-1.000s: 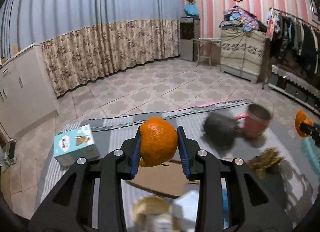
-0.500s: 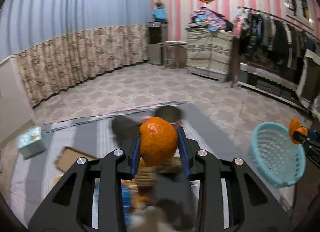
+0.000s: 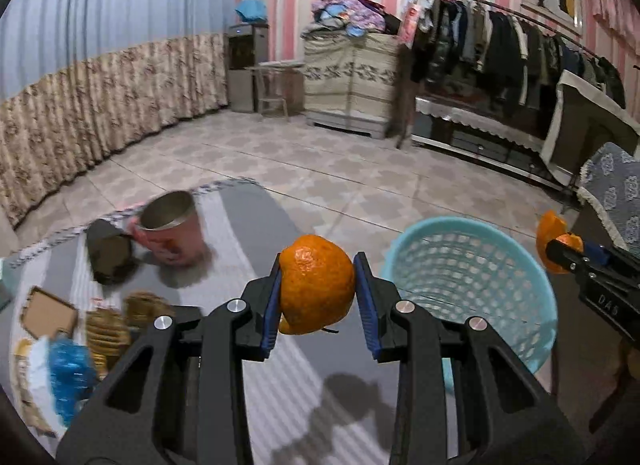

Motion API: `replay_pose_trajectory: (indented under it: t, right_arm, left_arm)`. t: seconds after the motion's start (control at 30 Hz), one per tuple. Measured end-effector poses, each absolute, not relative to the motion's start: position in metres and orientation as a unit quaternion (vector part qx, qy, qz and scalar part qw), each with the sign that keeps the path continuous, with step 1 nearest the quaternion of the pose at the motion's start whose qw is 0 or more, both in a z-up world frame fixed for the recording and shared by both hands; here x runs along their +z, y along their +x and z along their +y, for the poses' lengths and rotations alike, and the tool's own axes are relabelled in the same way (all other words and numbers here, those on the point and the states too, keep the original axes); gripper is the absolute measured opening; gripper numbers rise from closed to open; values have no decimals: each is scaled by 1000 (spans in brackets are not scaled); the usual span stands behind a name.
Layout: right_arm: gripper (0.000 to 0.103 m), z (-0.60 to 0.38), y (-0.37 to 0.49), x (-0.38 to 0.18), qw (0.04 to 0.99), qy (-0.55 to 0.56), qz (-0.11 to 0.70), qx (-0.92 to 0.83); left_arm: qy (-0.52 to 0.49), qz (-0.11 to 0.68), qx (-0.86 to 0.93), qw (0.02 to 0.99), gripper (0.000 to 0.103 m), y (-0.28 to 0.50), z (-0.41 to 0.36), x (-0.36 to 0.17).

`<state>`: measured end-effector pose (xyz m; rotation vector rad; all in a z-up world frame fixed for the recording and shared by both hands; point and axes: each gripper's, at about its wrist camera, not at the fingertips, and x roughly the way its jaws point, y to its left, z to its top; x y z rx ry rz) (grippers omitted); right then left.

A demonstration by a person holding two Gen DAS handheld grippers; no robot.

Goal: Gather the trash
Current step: 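Carry both to the light-blue basket and open both grippers to drop them, then return the left gripper to the mat and grasp the white receipt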

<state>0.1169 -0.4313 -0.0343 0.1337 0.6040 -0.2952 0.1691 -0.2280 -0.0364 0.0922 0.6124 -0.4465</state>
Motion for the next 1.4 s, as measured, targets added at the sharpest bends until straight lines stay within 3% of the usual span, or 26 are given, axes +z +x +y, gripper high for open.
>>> replay_pose_trajectory:
  t: [0.4,0.5,0.6,0.93,1.0,1.03,1.07,1.13,1.4]
  right_arm:
    - [33,-472,112,-55,929,105,312,-172]
    - [33,-475,114,-60,926,109,318,-174]
    - [33,-477,114,-61,926,107,319,-173]
    - [34,-461,126,-64,928,96,320,-164]
    - [37,-455,131,-64,930,88,318,-164]
    - [48,-452,133,-63,931,85,315,-162]
    - [68,-449,132,-62,932,83,312,-162]
    - [82,-447,131,-59,935,76,298,-176]
    - [86,-427,126,-51,938,65,288,-182]
  left_arm:
    - [78,303,-281,907,32,172,-310,-55]
    - [88,308,-292,901,37,176,-322,-56]
    - [91,295,-283,908,74,177,-321,-51]
    - [77,267,-232,932,98,183,-269,-26]
    - [72,266,-225,935,98,184,-257,-22]
    - [70,265,-221,936,98,185,-252,-20]
    - [69,264,-218,937,98,185,-247,-18]
    - [67,260,-209,940,98,185,-237,-16]
    - [47,258,-181,948,98,183,-197,-10]
